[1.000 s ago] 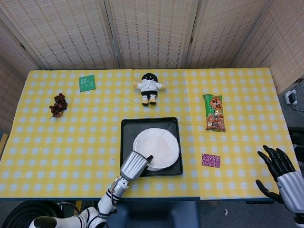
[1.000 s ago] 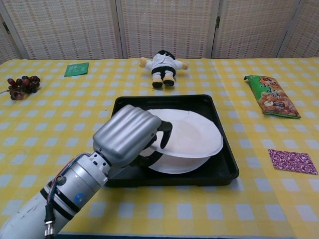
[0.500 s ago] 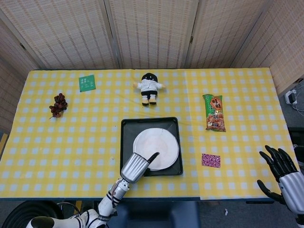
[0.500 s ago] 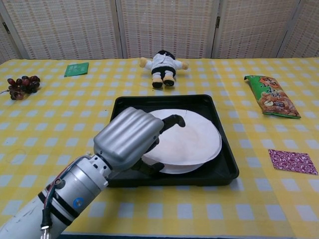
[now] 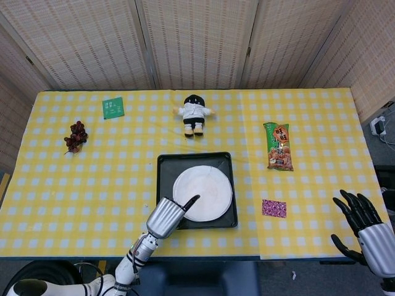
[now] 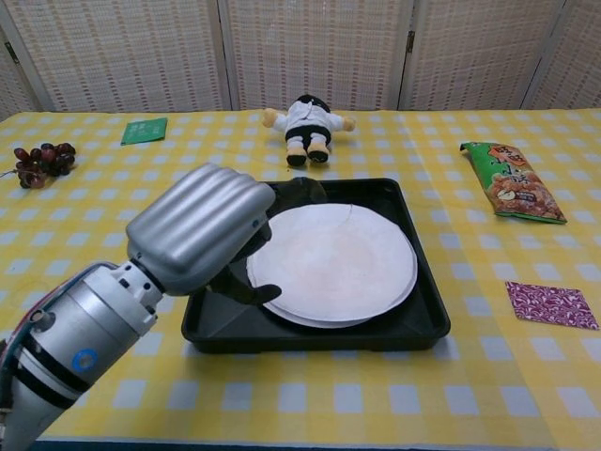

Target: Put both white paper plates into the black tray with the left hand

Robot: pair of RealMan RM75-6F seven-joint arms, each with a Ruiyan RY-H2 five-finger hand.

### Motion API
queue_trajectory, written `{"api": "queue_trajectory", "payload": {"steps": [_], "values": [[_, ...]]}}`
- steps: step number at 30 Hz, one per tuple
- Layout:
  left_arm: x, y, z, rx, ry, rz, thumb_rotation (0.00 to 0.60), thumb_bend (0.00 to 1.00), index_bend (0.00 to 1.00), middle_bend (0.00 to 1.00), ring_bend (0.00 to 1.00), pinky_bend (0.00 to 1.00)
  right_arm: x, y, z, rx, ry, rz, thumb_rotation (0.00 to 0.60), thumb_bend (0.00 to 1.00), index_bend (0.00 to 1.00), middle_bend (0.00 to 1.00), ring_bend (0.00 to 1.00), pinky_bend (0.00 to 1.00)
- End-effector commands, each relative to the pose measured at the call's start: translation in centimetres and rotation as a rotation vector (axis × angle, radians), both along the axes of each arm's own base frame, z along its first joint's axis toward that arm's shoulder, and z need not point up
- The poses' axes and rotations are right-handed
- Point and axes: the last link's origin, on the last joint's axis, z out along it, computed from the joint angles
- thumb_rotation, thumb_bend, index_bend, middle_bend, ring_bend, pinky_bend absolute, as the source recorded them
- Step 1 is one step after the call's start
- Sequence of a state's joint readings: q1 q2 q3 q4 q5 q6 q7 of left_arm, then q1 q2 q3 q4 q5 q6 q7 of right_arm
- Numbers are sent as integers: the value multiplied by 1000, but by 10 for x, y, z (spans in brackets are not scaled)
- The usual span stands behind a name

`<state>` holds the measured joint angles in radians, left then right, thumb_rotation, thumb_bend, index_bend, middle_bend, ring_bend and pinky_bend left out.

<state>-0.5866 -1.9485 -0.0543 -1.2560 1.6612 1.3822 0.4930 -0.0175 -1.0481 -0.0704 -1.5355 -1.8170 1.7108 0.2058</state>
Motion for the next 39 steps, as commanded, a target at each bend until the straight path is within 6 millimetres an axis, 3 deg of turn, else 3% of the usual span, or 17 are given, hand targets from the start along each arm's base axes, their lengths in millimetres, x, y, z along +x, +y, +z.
{"api": "queue_trajectory", "payload": {"steps": [1,3,4,7,8,10,12,17,22,25,39], "values": [[-32,10,32,85,-17,30,600,191,322,1000,924,1000,0,0,0,-2,0,1,600,367,0,0,0,0],[-56,14,50,108,-22,90,600,192,325,948,811,942,0,0,0,-8,-1,2,600,366,0,0,0,0],[-66,14,59,108,-27,123,600,192,315,874,721,846,0,-1,0,-11,0,1,600,367,0,0,0,0],[-96,11,90,113,-17,234,600,192,236,548,410,418,0,-4,-2,-11,7,-7,600,367,0,0,0,0],[-88,44,114,189,22,211,600,191,197,435,292,289,0,-5,-4,-9,10,-10,600,367,0,0,0,0],[-125,14,124,196,83,289,600,188,153,276,128,124,0,-9,-8,2,19,-17,600,367,0,0,0,0],[-141,-3,140,244,96,331,600,187,128,170,29,21,0,-11,-12,11,25,-24,600,367,0,0,0,0],[-172,-47,178,307,141,507,600,188,76,100,0,0,-1,-14,-19,28,48,-44,600,367,0,0,0,0],[-191,-85,197,210,0,682,600,189,38,47,0,0,-4,-17,-19,8,60,-68,600,367,0,0,0,0],[-189,-87,204,146,9,666,600,189,5,2,0,0,-5,-19,-19,3,69,-80,600,367,0,0,0,0],[-189,-83,208,217,20,624,600,187,9,0,0,0,-6,-19,-25,39,81,-85,600,367,0,0,0,0]]}}
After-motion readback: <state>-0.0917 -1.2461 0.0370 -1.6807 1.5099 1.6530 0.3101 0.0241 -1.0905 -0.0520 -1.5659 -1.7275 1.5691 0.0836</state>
